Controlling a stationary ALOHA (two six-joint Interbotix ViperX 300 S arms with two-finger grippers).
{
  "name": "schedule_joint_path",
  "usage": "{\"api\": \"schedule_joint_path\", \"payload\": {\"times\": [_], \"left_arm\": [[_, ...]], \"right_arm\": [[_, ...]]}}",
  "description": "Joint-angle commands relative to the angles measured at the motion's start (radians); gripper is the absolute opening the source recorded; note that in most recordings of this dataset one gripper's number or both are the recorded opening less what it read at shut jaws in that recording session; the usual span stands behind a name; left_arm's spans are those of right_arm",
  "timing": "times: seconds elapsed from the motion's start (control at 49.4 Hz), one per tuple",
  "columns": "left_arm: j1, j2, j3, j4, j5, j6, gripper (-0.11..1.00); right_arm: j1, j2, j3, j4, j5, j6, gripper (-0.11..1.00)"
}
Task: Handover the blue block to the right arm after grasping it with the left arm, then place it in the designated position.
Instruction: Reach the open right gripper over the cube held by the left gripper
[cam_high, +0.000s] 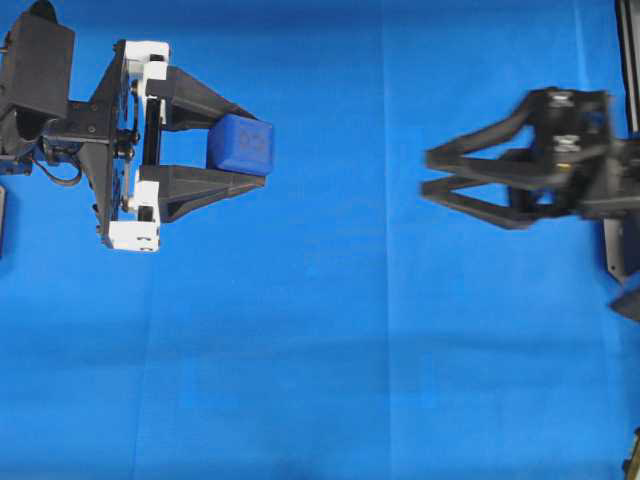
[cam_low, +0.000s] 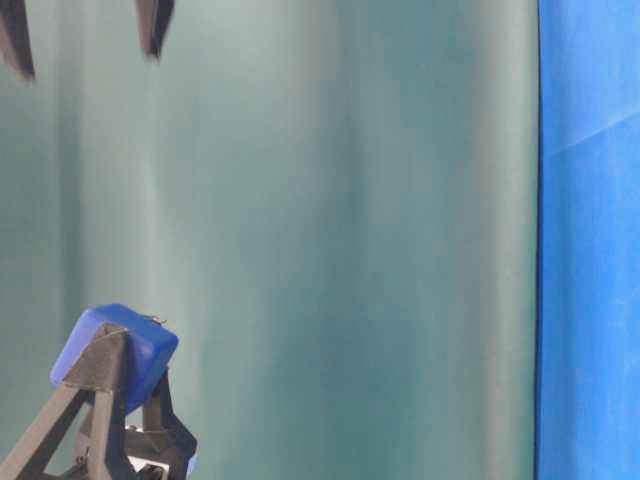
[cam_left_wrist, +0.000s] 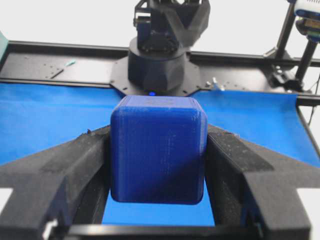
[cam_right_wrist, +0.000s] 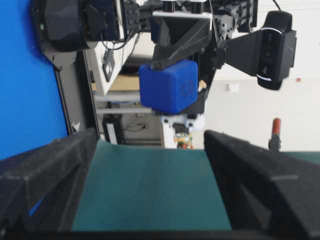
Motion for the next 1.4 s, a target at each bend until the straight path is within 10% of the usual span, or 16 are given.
{"api": "schedule_joint_path", "payload": {"times": [0.0, 0.608, 1.378], "left_arm": [[0.0, -0.014, -0.008, -0.002, -0.006, 0.0, 0.47], [-0.003, -0.014, -0.006, -0.002, -0.003, 0.0, 0.47], [-0.008, -0.015, -0.006, -0.002, -0.002, 0.0, 0.47]], "right_arm": [[-0.015, 0.06, -0.069, 0.002, -0.037, 0.002, 0.95], [-0.04, 0.42, -0.385, 0.0, -0.1, 0.0, 0.95], [-0.041, 0.471, -0.439, 0.0, -0.086, -0.002, 0.94]]}}
